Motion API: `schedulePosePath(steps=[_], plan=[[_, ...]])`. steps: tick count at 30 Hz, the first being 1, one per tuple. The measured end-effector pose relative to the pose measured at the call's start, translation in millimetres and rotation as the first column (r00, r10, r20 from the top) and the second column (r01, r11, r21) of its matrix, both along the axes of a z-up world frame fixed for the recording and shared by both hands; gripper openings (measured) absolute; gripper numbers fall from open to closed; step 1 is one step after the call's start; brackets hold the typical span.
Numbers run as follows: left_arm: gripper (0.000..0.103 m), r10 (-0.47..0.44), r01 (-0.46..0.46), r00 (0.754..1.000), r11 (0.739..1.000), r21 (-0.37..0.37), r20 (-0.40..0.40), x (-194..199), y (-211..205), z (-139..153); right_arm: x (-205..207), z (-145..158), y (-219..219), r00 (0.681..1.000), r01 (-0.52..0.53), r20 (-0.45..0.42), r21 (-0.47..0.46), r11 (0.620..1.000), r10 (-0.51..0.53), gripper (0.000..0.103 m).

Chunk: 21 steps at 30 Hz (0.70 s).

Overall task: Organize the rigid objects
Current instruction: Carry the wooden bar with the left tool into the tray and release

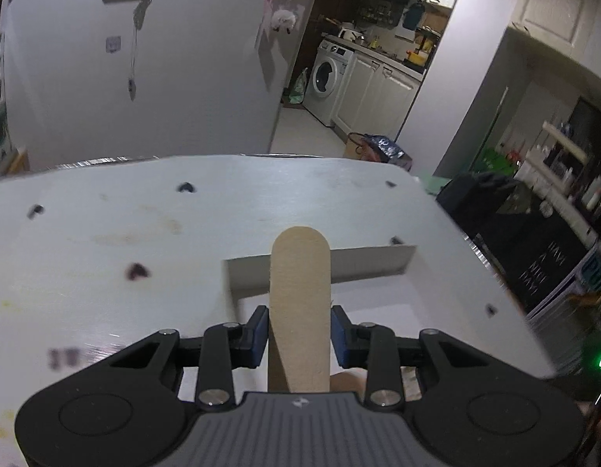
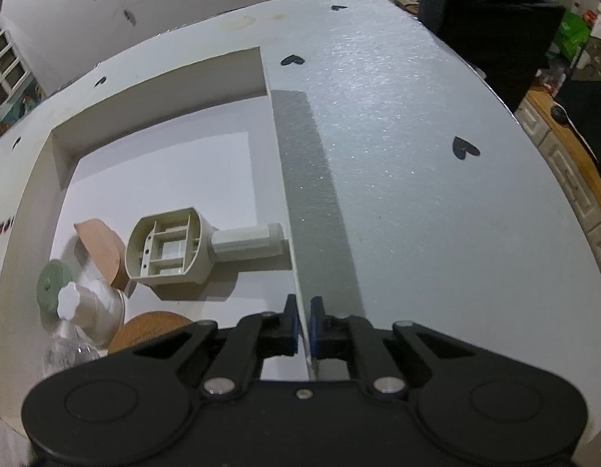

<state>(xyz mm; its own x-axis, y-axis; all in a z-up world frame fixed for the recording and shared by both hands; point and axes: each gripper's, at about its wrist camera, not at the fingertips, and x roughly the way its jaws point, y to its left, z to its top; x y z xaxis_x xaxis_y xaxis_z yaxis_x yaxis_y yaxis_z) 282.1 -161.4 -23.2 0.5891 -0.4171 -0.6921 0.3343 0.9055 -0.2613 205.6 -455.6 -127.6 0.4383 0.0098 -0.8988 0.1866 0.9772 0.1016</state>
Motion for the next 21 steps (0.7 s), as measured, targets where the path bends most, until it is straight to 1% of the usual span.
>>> schedulePosePath(steps=[3, 10, 15, 19, 21], plan=[[0.035, 0.025, -0.027, 0.999, 0.999, -0.047, -0.045, 6.9, -28.7, -3.3, 0.2, 0.0, -1.0, 1.000, -0.026, -0.003, 0.004, 1.000, 0.026, 0.005], [0.035, 0.048, -0.066, 0.984, 0.993, -0.103, -0.170, 32.7, -90.1, -24.8, -2.7, -0.9, -1.6, 0.998, -0.062, 0.015, 0.007, 0.998, 0.062, 0.004], [0.035, 0.071, -0.098, 0.969, 0.989, -0.107, -0.236, 51.2, -126.6, -46.6, -4.5, -0.7, -1.9, 0.997, -0.074, 0.022, 0.011, 0.997, 0.074, 0.004], [0.035, 0.108, -0.142, 0.953, 0.984, -0.104, -0.283, 65.4, -142.5, -64.8, -4.8, 0.4, -2.0, 0.996, -0.087, 0.024, 0.012, 0.996, 0.086, 0.004], [0.035, 0.132, -0.164, 0.947, 0.983, -0.087, -0.293, 70.8, -146.2, -72.9, -4.2, 0.7, -3.6, 0.995, -0.094, 0.021, 0.019, 0.995, 0.093, 0.004]])
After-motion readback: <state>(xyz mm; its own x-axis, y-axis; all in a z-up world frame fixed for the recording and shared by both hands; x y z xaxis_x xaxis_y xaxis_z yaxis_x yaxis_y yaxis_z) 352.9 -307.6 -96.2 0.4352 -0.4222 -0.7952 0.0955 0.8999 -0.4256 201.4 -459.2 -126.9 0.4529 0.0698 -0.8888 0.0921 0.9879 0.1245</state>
